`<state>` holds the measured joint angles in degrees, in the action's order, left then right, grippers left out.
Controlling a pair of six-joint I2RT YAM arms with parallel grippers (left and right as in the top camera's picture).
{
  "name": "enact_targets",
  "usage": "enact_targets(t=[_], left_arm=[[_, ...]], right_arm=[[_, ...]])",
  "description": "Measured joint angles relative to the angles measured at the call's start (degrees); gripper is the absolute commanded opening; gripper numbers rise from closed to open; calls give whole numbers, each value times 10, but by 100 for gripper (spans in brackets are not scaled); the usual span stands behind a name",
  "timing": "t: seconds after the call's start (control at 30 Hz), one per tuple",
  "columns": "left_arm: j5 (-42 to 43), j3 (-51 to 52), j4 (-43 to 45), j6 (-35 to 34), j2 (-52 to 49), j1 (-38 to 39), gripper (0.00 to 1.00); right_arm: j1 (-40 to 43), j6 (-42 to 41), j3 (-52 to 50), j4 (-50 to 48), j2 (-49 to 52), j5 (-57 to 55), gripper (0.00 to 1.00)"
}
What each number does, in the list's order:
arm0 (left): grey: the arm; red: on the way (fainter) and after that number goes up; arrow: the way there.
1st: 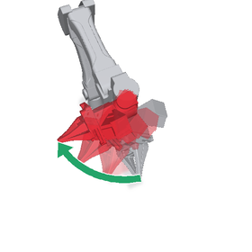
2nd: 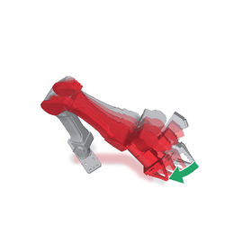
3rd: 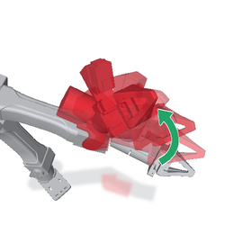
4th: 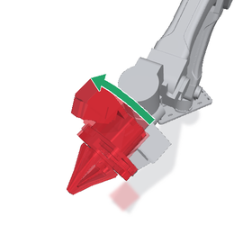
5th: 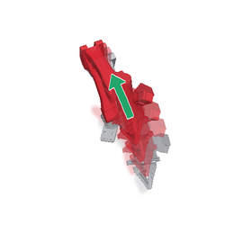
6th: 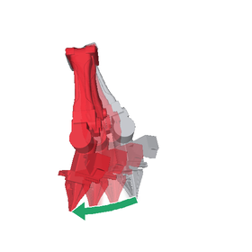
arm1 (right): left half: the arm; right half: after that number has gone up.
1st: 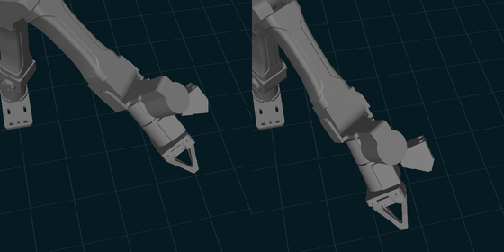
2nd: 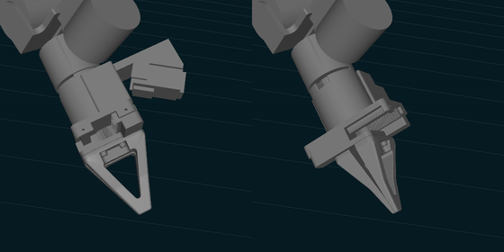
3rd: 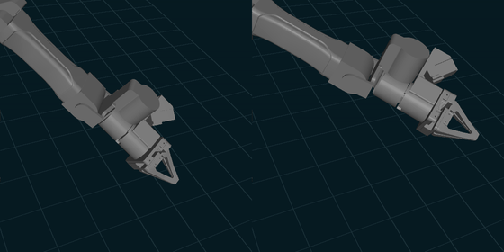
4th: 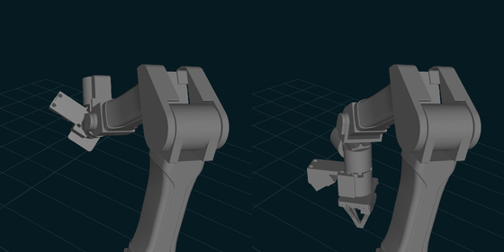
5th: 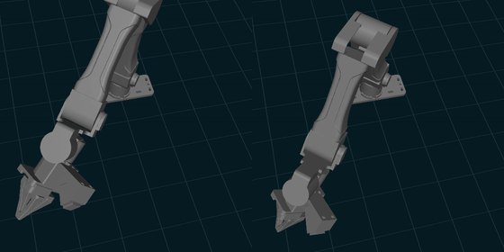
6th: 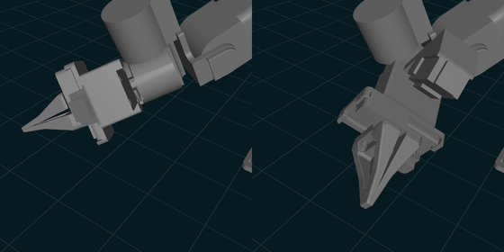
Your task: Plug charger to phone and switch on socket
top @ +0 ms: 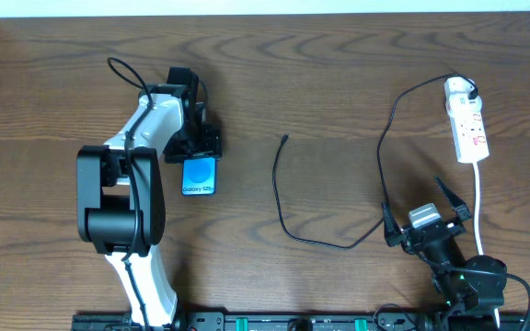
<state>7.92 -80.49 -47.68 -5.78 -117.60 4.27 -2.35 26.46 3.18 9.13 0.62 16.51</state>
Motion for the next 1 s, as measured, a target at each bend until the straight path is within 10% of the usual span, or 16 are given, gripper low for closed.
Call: enact_targets(t=[0.53,1.0], left_arm=[[124,0,28,-47,36,0,79],[65,42,60,-61,28,0,79]], right_arm=[[0,0,0,0,0,0,99],[0,0,0,0,0,0,99]])
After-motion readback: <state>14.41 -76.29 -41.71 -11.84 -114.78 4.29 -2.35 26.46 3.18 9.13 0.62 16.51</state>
